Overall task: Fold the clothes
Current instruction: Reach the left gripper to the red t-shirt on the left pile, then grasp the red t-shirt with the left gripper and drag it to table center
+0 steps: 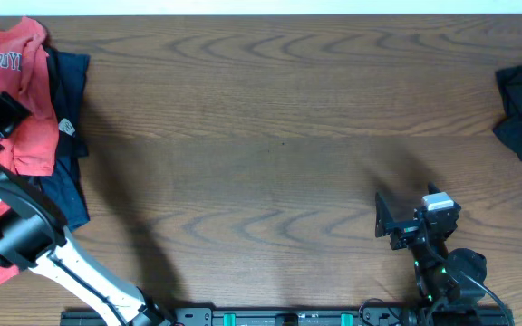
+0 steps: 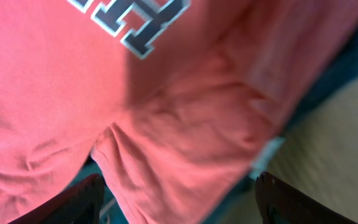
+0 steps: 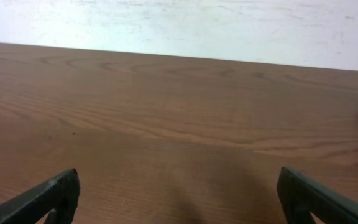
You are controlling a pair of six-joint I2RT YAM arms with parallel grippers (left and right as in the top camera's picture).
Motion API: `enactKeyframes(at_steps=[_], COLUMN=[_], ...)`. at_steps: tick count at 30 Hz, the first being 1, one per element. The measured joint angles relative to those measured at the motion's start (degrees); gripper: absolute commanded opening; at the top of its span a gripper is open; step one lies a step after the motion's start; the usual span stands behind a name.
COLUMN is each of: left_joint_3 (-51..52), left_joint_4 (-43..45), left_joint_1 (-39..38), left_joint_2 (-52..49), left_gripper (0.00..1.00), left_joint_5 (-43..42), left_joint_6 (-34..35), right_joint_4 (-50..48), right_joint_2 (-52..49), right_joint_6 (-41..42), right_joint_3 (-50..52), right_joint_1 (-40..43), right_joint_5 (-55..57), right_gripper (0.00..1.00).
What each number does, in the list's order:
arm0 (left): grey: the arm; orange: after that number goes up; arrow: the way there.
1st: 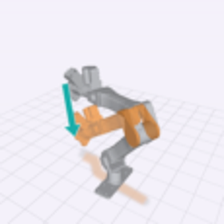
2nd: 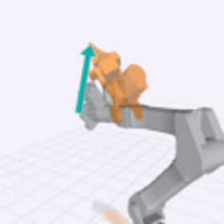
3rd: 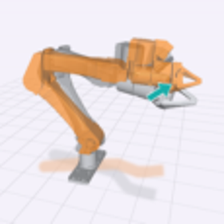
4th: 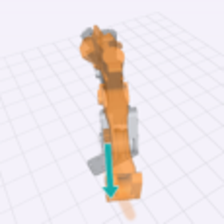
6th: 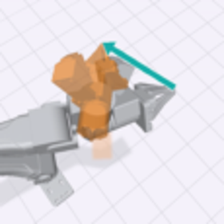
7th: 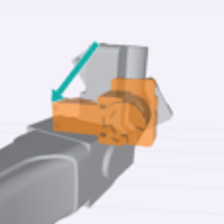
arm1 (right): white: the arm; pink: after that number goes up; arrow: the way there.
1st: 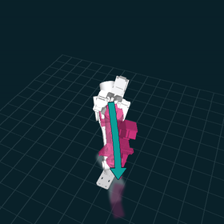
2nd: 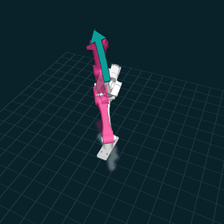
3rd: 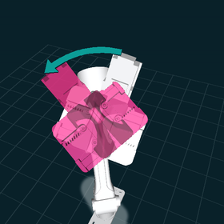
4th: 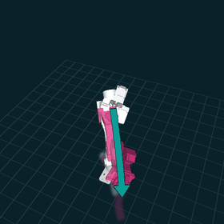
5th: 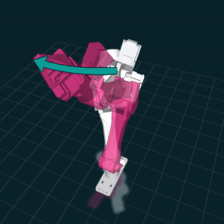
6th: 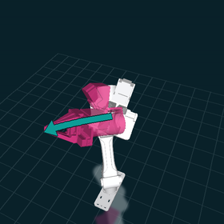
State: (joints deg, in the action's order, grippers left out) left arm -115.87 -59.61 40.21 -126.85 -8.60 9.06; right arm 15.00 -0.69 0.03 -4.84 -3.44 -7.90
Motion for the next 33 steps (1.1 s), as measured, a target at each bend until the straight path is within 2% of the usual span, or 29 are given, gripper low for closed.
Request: enactKeyframes(at_steps=[16, 25, 31, 33], left_joint_3=[0.0, 0.0, 0.0, 0.0], left_joint_4=[0.7, 1.1, 1.4, 1.8], left_joint_1=[6.5, 5.0, 4.2, 4.2], left_joint_2=[-1.7, -4.5, -8.2, -8.6], left_gripper=[0.77, 0.77, 0.72, 0.64], left_joint_5=[2.5, 0.9, 0.3, 0.2], left_joint_6=[-0.5, -0.5, -0.7, -0.7], right_joint_4=[0.0, 0.0, 0.0, 0.0], right_joint_2=[0.0, 0.0, 0.0, 0.0], right_joint_6=[0.0, 0.0, 0.0, 0.0], right_joint_3=[0.0, 0.0, 0.0, 0.0], right_joint_1=[0.0, 0.0, 0.0, 0.0], right_joint_5=[0.0, 0.0, 0.0, 0.0], right_gripper=[0.99, 0.99, 0.99, 0.99])
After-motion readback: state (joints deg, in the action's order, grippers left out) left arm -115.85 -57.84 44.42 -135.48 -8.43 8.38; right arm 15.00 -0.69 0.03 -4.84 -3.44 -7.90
